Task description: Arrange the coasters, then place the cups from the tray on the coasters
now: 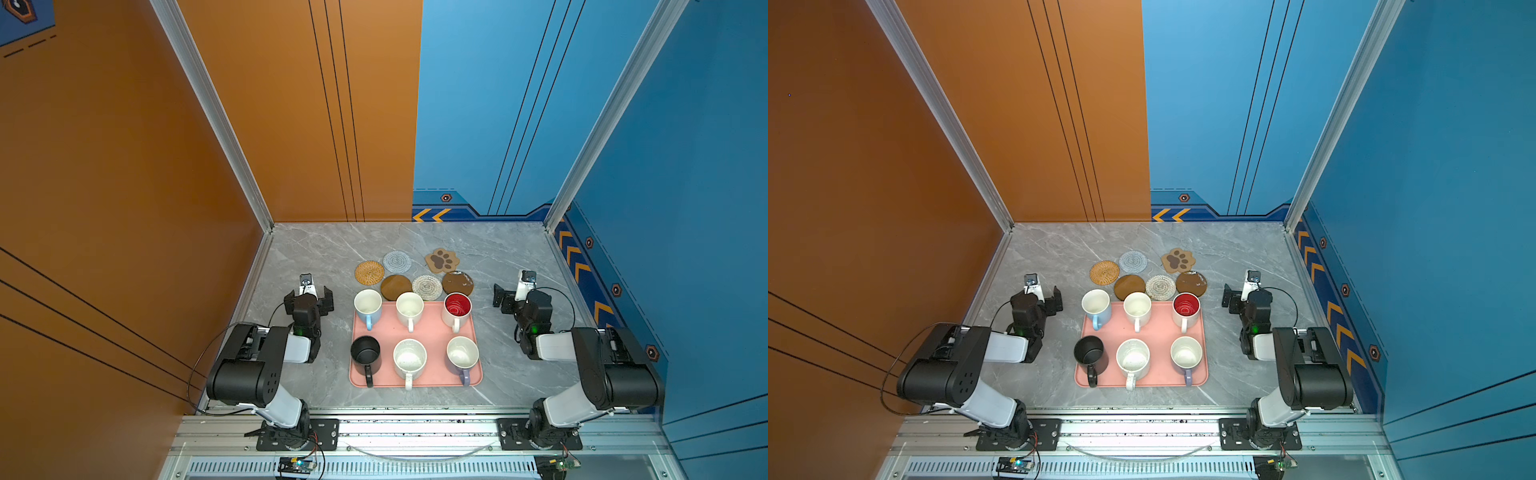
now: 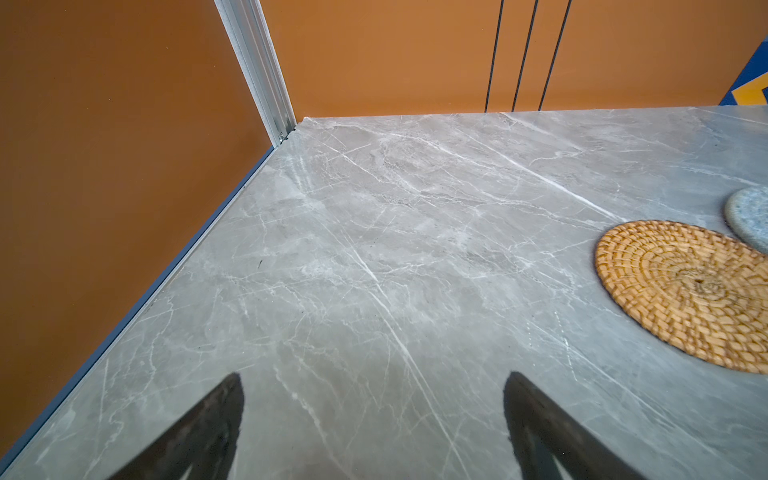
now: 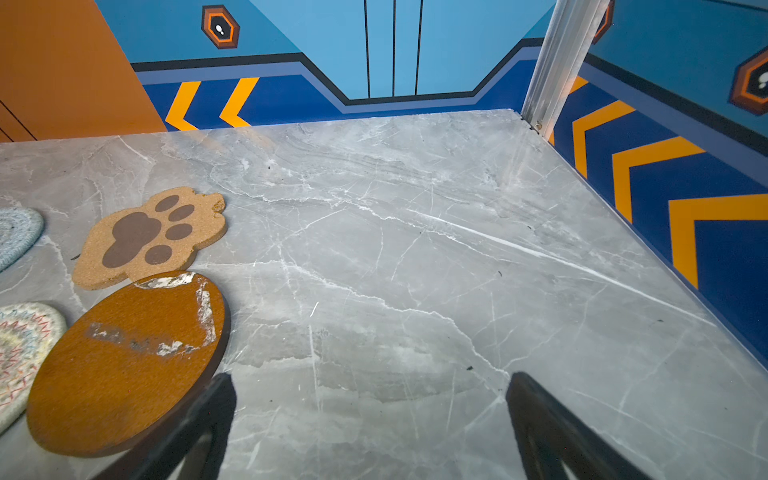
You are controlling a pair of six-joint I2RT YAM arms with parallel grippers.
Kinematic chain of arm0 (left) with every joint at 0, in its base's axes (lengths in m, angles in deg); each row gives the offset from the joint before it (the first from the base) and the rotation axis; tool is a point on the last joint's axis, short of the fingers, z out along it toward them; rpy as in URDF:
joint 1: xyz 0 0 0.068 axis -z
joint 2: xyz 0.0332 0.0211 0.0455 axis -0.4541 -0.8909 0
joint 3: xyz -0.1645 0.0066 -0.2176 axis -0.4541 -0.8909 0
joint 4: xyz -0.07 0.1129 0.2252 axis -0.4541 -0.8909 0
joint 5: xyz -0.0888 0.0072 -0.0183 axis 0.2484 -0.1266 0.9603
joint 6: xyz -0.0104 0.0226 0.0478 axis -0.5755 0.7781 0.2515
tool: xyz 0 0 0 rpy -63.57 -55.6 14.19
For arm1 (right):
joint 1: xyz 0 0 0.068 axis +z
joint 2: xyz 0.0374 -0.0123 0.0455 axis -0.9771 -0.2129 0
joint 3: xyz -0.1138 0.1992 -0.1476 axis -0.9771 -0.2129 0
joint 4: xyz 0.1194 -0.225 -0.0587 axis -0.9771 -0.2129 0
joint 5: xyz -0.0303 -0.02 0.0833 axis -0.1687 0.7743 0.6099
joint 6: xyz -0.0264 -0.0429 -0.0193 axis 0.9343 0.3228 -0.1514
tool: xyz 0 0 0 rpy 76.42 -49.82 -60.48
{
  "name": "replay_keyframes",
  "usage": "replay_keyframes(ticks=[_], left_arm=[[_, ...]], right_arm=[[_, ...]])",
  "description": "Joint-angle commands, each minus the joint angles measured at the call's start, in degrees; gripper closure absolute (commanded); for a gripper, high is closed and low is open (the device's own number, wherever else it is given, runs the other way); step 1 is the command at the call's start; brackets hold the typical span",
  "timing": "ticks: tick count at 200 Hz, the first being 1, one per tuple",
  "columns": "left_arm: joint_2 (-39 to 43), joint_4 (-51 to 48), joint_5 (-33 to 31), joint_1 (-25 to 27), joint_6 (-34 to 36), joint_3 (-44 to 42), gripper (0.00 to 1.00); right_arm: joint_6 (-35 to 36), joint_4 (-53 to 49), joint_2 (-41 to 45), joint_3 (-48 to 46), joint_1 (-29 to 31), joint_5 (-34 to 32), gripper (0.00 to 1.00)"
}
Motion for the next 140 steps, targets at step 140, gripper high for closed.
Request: replay_keyframes(ticks=[140], left_arm=[[-0.01, -0.85, -0.47, 0.07, -0.03, 1.3, 0.02]], right_arm=[[-0.56, -0.93, -0.29, 1.19, 0.35, -1.14, 0.0]])
